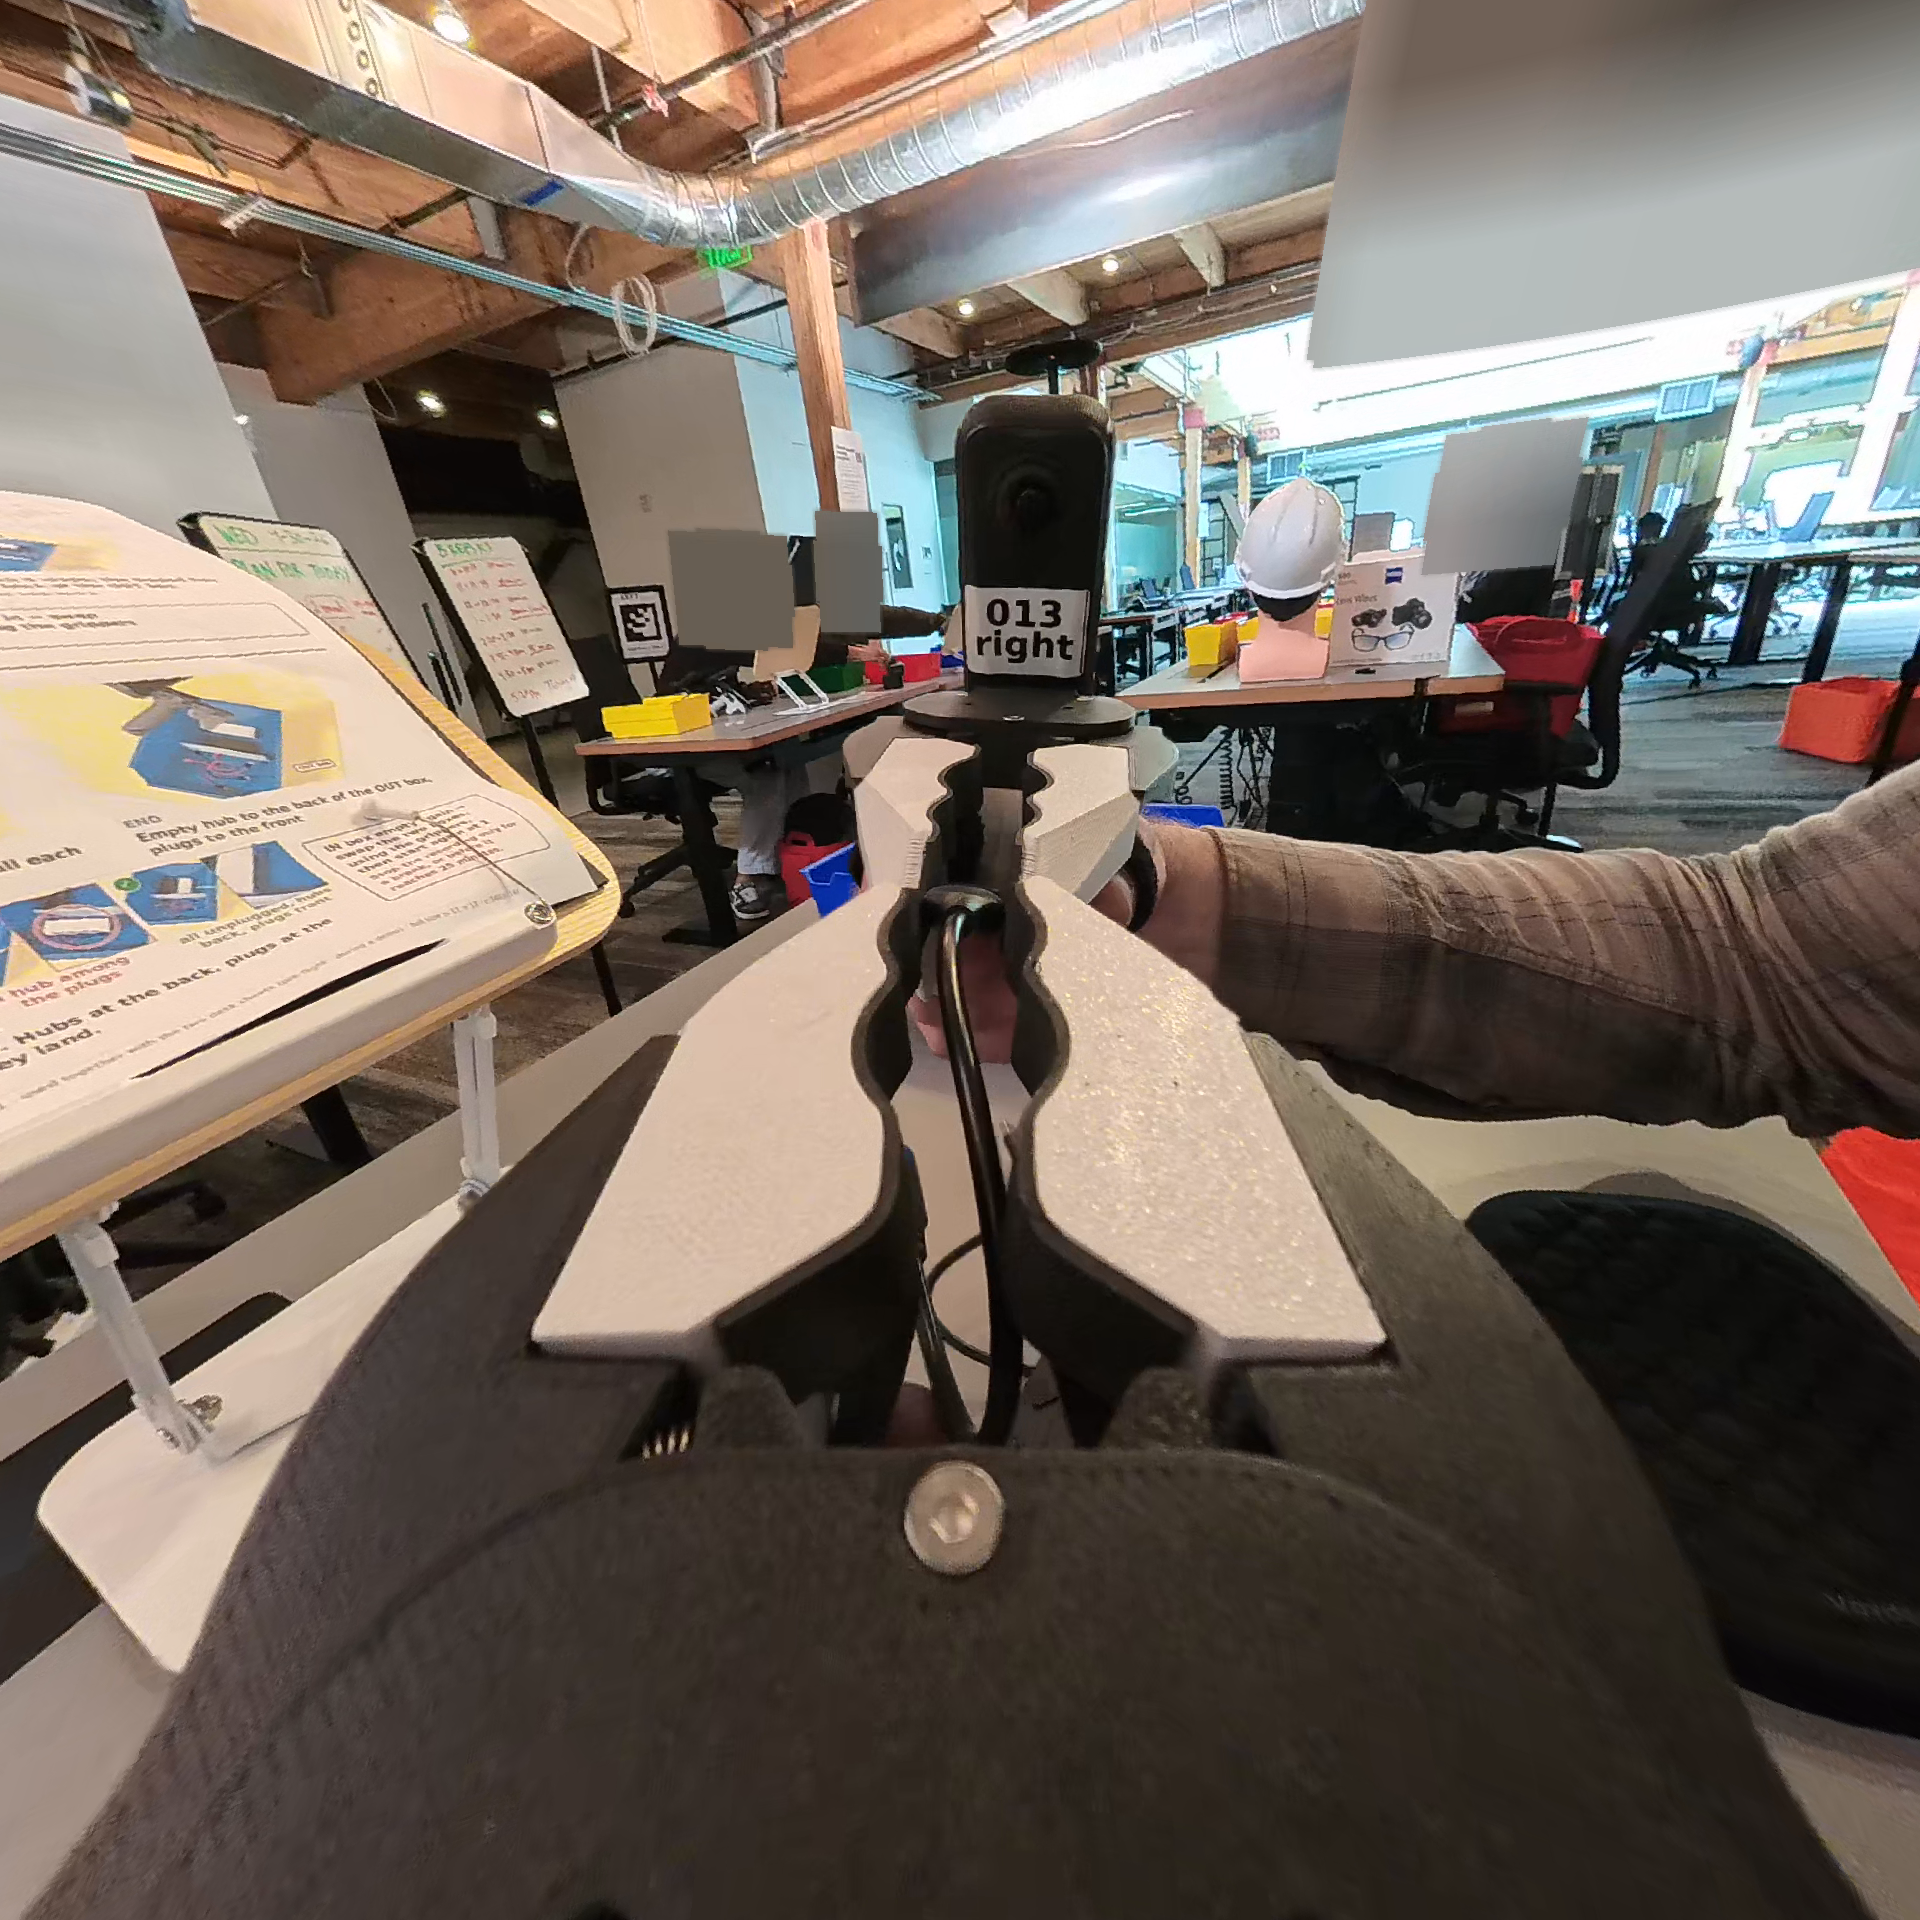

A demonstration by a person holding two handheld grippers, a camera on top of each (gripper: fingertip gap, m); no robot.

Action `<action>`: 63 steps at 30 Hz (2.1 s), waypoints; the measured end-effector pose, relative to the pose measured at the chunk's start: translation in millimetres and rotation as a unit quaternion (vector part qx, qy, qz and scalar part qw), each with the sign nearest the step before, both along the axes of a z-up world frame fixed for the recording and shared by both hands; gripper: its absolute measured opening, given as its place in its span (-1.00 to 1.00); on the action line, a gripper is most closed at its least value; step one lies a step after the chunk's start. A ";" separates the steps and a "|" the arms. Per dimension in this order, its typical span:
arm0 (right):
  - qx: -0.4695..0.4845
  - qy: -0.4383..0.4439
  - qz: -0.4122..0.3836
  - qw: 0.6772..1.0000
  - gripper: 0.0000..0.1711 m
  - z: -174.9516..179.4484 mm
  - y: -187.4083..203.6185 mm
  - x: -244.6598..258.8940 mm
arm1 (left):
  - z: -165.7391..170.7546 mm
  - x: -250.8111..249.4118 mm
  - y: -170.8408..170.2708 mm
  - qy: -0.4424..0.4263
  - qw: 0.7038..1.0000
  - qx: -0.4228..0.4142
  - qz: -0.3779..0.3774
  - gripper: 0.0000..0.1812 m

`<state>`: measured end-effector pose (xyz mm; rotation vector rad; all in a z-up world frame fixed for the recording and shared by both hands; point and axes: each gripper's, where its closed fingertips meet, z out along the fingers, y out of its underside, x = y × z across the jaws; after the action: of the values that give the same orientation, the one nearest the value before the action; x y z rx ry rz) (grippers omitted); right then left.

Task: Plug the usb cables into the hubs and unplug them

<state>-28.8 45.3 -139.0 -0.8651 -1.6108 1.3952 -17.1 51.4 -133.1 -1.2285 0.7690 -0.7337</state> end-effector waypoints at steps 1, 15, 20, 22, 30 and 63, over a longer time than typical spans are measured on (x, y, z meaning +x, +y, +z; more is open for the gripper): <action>-0.001 0.001 -0.001 1.000 -0.85 0.7 0.6 -0.7 | 0.8 -0.6 0.4 -0.002 1.000 0.001 0.002 -0.83; 0.067 -0.088 -0.126 0.986 -0.59 -30.5 19.5 49.8 | 3.2 -36.3 6.4 -0.015 0.999 -0.004 0.037 -0.83; 0.093 -0.212 -0.199 0.952 -0.30 -93.5 14.9 113.1 | 2.3 -48.3 1.9 -0.024 0.999 -0.007 0.043 -0.84; 0.063 -0.220 -0.206 0.951 -0.38 -111.9 6.5 130.4 | 2.0 -49.6 -0.1 -0.027 0.999 -0.008 0.044 -0.84; 0.005 -0.239 -0.245 0.940 -0.36 -173.3 9.8 146.7 | 1.4 -38.4 -6.5 -0.026 0.999 -0.011 0.036 -0.83; -0.110 -0.301 -0.314 0.894 -0.22 -211.7 28.8 123.3 | -8.7 -31.5 -6.7 -0.023 0.999 -0.022 0.027 -0.84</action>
<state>94.5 74.1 -350.7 -1.8990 -1.3897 0.8824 -48.5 44.7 -141.7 -1.2624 0.6835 -0.7354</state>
